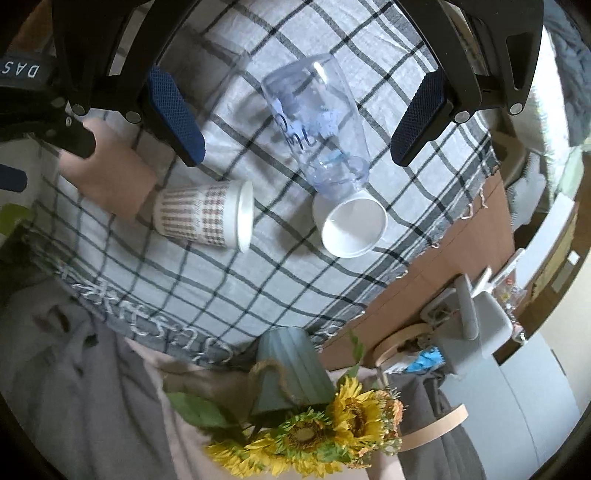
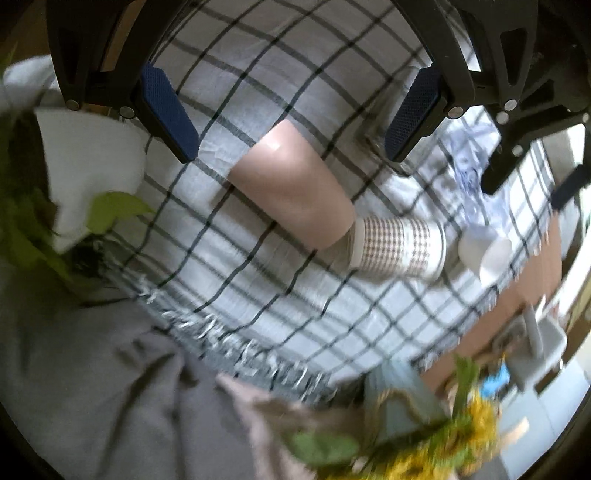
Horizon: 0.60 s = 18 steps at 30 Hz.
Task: Flip cup upside down
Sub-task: 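Close the right gripper around the body of the pink cup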
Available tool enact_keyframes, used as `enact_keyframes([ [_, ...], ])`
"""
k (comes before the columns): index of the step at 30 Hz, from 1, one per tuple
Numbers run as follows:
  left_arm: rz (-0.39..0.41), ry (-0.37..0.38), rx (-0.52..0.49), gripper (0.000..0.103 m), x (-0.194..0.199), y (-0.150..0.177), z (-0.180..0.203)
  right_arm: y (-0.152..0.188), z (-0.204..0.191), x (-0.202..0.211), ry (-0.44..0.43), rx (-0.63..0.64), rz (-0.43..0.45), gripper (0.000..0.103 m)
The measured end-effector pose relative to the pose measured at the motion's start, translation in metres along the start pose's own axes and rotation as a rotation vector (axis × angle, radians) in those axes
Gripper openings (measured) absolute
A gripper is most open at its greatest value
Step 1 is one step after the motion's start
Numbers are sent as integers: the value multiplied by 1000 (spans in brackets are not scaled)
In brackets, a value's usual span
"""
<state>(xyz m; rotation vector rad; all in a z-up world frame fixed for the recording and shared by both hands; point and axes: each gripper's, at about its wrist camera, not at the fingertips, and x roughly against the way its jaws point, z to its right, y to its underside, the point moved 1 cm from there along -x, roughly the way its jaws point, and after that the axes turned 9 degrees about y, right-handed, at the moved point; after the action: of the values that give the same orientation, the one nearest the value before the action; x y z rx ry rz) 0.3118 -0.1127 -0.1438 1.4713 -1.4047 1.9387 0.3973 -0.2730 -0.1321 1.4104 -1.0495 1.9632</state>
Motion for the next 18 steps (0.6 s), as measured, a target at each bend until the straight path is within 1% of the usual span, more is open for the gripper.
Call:
enact_keyframes([
  [2,-4,-23,4,102,-5,-3,2,-9,-1,-16,-4,39,-53,101],
  [4,-7,-51,6,102,-11,-6,6,-16,-2,-29,-11,73,-88,101],
  [7,-12,-68,-6,102,-18,-11,12,-26,-6,-50,-38,138,-152,101],
  [10,-12,-98,-20,102,-24,-14,18,-32,-8,-65,-40,174,-186,100],
  [13,-22,-119,-35,102,-31,-17,22,-38,-12,-83,-75,215,-235,99],
  [15,-29,-124,-45,102,-35,-18,25,-40,-14,-96,-87,230,-263,95],
  [18,-39,-128,-61,102,-40,-20,29,-40,-17,-112,-113,240,-295,90],
])
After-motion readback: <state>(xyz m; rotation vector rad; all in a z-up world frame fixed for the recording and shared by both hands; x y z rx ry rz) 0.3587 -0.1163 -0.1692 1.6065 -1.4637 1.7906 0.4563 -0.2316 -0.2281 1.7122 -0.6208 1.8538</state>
